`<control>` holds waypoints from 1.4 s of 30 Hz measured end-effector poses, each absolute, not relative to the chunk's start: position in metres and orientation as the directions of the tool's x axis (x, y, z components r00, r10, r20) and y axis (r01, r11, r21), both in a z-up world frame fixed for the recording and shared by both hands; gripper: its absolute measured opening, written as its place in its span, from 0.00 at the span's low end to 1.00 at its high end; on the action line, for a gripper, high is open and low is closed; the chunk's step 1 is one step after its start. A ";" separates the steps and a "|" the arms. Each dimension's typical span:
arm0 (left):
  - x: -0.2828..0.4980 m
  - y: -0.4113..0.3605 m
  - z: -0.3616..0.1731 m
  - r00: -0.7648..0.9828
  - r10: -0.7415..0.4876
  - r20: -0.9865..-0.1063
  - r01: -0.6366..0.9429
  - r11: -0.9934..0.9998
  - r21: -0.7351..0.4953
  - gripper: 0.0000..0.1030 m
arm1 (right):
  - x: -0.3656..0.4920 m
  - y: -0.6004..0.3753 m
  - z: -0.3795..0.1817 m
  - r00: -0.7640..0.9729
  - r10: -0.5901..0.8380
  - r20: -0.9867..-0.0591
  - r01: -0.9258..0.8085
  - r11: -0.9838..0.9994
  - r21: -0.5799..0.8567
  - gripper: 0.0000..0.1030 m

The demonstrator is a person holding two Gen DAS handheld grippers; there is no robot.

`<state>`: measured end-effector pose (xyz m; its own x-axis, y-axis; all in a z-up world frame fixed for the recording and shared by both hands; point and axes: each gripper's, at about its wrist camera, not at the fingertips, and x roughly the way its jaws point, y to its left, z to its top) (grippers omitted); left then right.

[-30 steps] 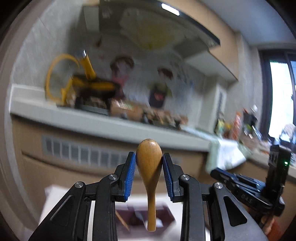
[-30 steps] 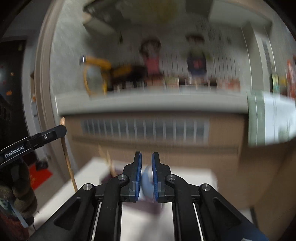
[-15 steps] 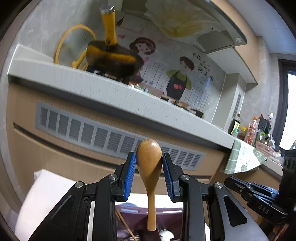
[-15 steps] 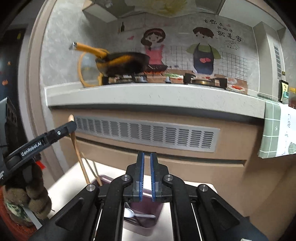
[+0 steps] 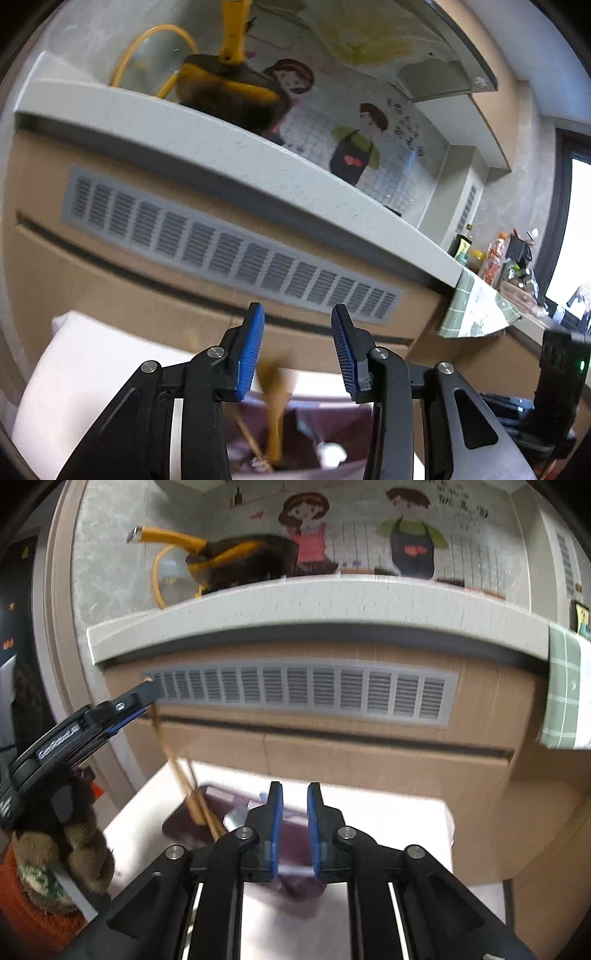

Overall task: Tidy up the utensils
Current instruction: 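Grasp the black-handled spoon by its handle with the right gripper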

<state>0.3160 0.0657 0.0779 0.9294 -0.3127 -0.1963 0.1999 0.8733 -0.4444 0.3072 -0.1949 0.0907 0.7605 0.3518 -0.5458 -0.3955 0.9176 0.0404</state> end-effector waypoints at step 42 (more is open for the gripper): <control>0.186 0.050 -0.055 0.646 -0.307 -0.699 0.165 0.950 -0.265 0.44 | 0.223 -0.201 -0.067 0.503 0.183 -0.845 -0.306 0.952 0.024 0.20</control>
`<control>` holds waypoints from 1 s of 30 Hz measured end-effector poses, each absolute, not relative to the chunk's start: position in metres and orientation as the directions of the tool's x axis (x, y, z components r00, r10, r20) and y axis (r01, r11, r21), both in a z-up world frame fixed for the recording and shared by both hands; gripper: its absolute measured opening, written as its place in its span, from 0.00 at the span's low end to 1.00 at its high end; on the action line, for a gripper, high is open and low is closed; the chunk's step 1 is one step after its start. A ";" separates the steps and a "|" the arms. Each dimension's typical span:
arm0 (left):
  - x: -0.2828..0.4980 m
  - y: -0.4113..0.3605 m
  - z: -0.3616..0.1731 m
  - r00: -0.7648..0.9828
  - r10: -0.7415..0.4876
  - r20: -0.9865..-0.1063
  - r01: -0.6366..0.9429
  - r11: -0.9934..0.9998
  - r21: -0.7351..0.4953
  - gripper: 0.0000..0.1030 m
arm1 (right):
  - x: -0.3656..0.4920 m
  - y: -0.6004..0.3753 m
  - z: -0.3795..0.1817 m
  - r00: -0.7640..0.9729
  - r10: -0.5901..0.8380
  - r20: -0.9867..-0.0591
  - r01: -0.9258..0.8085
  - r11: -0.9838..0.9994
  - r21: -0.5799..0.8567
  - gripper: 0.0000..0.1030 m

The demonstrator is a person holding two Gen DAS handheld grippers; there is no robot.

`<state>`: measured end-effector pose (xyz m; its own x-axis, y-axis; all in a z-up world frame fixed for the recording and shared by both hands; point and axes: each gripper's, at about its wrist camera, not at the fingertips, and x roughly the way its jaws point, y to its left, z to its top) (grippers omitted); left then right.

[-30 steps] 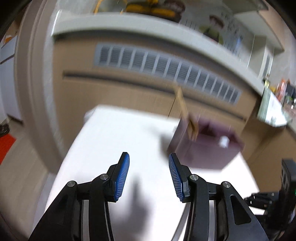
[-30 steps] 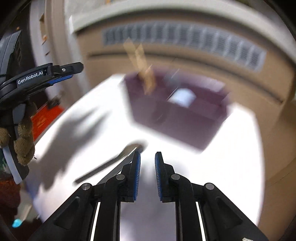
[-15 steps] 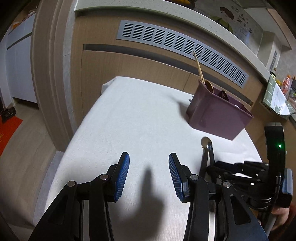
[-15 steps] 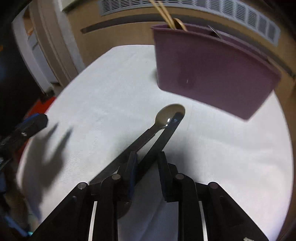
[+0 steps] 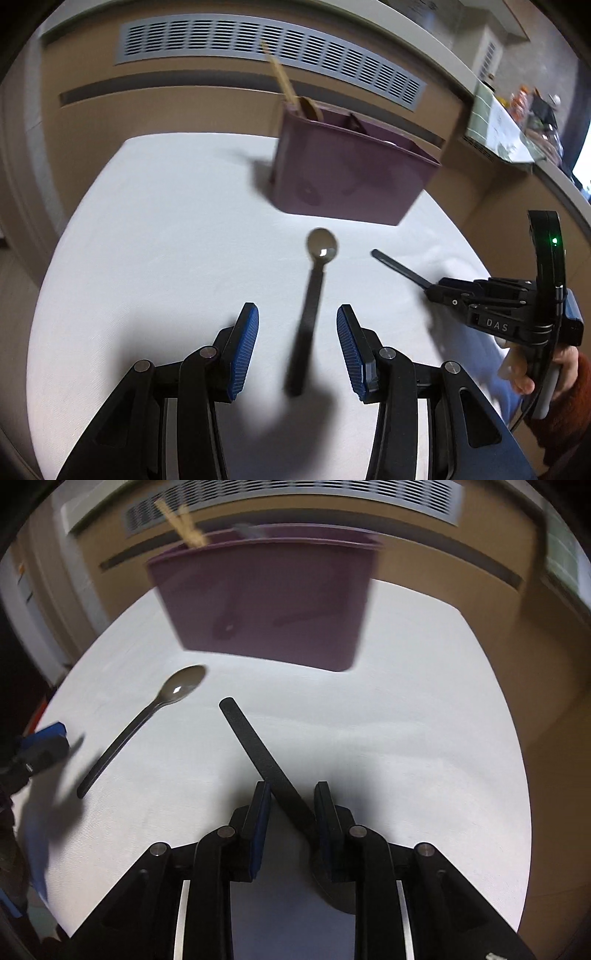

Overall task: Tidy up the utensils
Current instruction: 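Grasp the black-handled spoon by its handle with the right gripper, then grasp the dark grey spoon with the left gripper while the right holds the black-handled spoon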

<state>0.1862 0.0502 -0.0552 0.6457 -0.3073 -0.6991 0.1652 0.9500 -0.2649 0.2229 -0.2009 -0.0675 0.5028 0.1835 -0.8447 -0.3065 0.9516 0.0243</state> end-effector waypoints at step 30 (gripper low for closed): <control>0.221 0.005 -0.059 0.569 -0.277 -0.774 0.242 0.956 -0.163 0.44 | 0.228 -0.237 -0.034 0.581 0.377 -0.721 -0.347 0.916 0.200 0.10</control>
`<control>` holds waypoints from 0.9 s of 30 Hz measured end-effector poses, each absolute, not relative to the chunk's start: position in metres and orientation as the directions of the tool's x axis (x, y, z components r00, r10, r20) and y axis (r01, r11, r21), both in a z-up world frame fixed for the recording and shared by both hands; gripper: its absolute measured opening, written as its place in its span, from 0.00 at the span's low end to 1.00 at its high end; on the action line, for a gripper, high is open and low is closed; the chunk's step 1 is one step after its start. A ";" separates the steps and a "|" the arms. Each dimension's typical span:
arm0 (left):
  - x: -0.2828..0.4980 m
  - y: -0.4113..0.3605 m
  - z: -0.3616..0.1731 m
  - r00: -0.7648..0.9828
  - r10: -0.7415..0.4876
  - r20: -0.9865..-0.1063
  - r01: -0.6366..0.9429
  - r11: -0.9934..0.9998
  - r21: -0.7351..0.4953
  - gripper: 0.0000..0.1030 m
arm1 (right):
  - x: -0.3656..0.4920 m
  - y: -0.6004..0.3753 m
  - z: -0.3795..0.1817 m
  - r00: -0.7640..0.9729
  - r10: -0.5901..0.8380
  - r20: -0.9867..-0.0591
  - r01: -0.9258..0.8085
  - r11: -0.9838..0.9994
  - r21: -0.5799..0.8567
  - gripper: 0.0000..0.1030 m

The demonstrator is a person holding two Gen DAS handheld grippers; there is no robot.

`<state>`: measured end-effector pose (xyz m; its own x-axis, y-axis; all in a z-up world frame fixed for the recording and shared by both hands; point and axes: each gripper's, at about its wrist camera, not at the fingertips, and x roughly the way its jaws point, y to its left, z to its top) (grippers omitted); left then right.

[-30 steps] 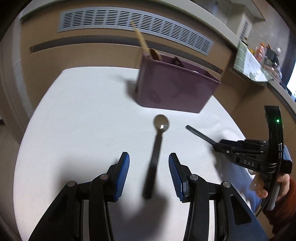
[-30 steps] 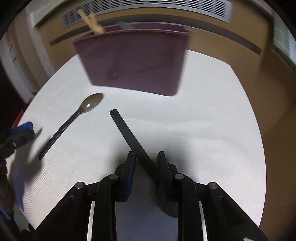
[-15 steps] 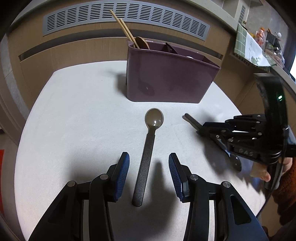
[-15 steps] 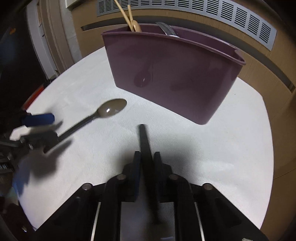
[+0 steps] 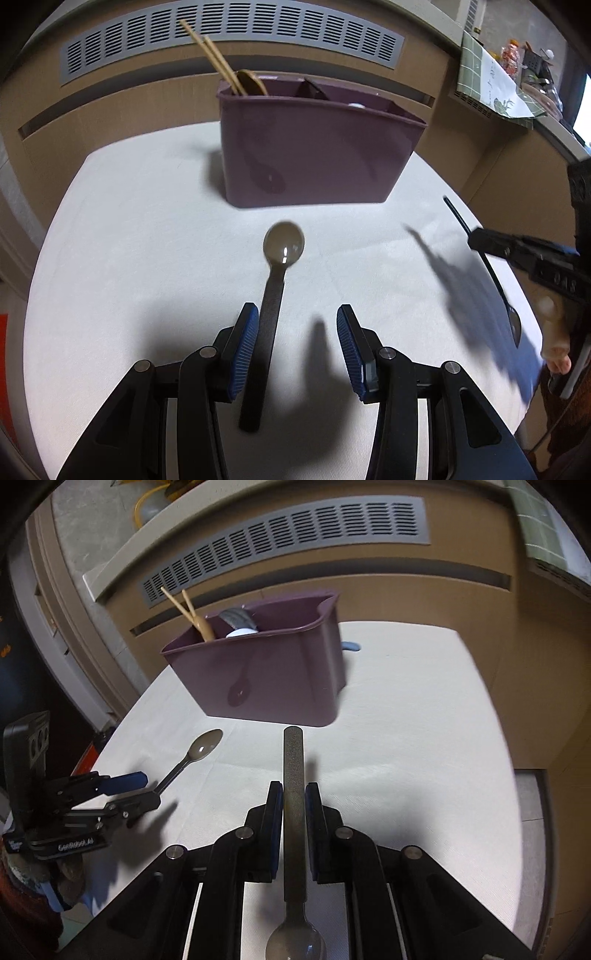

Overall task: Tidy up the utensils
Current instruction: 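Grasp the dark grey spoon with the left gripper while the right holds the black-handled spoon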

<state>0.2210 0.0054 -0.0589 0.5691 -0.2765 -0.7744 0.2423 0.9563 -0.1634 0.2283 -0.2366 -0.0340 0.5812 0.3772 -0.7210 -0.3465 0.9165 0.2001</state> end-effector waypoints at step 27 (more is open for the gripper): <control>0.280 0.002 -0.046 0.547 -0.252 -0.798 0.194 0.966 -0.172 0.32 | 0.215 -0.232 -0.026 0.657 0.396 -0.642 -0.345 0.914 0.212 0.10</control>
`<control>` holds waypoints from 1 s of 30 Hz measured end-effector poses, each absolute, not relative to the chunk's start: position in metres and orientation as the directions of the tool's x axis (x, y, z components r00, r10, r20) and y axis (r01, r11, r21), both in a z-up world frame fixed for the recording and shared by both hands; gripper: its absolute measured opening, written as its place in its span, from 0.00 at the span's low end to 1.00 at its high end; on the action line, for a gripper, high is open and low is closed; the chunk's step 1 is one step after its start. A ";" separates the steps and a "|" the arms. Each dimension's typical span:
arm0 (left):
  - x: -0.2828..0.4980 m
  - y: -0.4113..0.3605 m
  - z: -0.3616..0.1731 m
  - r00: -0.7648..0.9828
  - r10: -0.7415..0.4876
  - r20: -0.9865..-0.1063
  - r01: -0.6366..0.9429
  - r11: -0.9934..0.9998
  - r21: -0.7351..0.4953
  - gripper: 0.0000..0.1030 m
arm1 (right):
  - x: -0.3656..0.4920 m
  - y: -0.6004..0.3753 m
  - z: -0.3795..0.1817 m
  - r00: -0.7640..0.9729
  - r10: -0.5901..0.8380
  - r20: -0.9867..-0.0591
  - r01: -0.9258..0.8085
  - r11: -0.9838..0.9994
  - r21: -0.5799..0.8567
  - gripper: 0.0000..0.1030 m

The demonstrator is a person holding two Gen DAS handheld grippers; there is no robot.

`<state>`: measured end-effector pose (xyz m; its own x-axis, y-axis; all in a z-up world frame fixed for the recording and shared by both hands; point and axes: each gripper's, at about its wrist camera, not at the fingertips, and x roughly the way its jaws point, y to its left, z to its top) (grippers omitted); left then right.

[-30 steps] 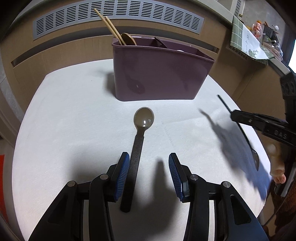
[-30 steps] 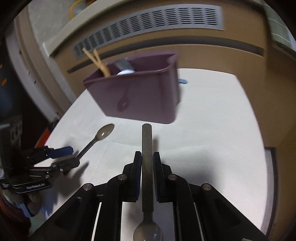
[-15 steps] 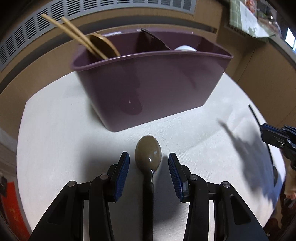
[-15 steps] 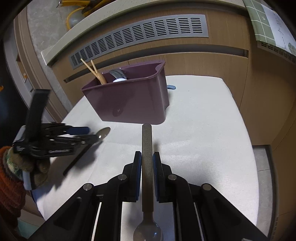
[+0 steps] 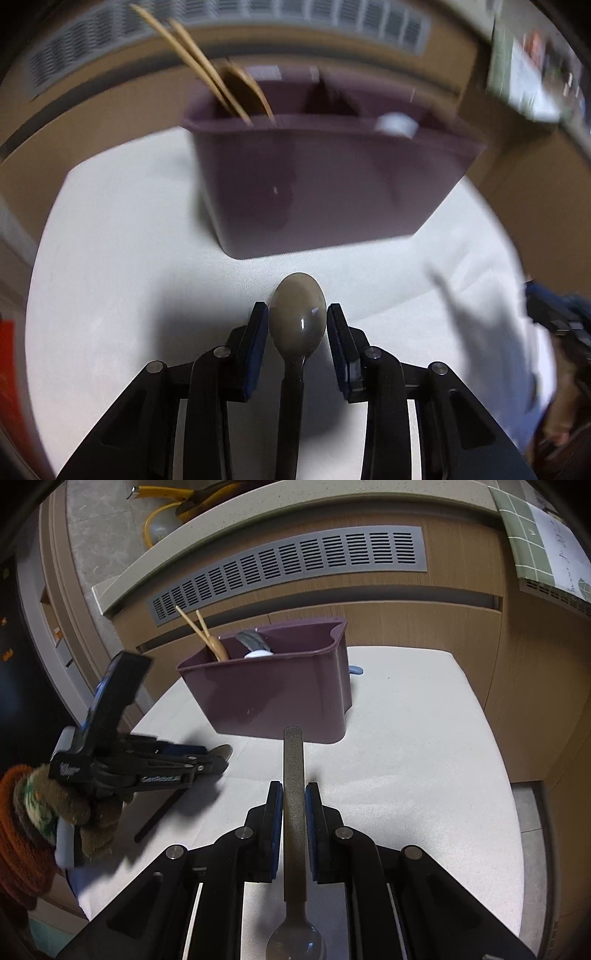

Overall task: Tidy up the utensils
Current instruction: 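Grasp the dark grey spoon with the left gripper while the right holds the black-handled spoon, then drop both spoons into the purple caddy and open both grippers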

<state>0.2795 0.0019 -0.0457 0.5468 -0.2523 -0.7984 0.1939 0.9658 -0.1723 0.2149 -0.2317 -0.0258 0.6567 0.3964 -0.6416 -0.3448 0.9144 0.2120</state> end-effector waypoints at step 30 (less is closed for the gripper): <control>0.278 0.059 0.145 0.964 -0.264 -0.018 0.237 0.892 -0.384 0.33 | 0.285 -0.212 0.140 0.927 0.348 -0.144 -0.321 0.930 0.180 0.10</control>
